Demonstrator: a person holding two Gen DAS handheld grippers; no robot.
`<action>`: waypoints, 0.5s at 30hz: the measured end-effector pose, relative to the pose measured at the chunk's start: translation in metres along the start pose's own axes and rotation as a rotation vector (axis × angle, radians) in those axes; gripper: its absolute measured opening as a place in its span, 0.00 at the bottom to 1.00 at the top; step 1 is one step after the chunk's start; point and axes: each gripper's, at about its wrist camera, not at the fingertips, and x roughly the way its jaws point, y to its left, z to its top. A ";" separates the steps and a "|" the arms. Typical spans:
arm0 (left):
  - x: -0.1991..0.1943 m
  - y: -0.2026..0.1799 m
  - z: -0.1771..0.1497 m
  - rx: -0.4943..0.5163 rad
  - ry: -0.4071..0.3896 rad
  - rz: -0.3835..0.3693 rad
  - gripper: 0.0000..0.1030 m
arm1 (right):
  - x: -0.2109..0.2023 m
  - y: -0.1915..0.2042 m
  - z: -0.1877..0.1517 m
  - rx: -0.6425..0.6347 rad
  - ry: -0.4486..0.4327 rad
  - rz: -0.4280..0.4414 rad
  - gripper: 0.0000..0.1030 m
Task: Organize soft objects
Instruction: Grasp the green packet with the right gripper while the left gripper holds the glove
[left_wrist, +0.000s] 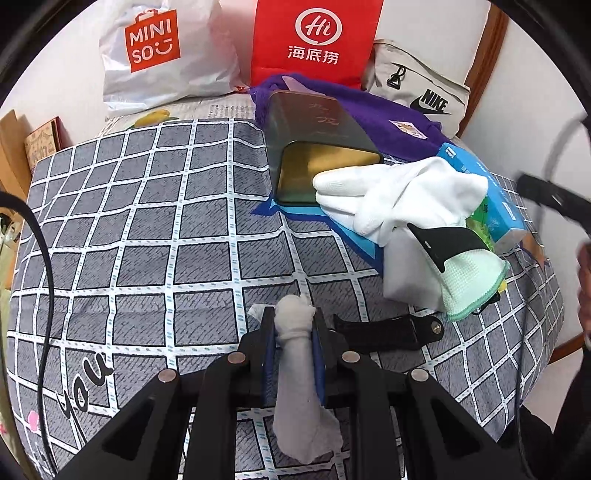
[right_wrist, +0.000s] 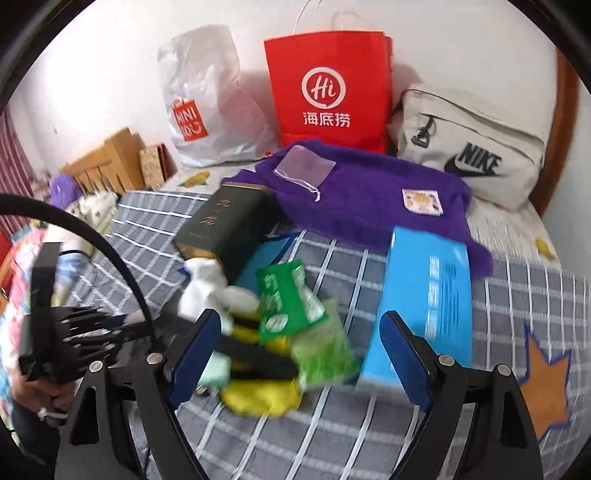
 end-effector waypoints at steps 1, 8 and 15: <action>0.000 0.001 0.001 0.000 0.001 -0.003 0.16 | 0.007 0.000 0.007 -0.014 0.009 -0.012 0.85; 0.003 0.007 0.005 -0.013 0.011 -0.037 0.16 | 0.073 -0.002 0.049 -0.085 0.154 0.002 0.84; 0.005 0.013 0.008 -0.033 0.018 -0.080 0.17 | 0.106 0.007 0.038 -0.131 0.273 0.031 0.84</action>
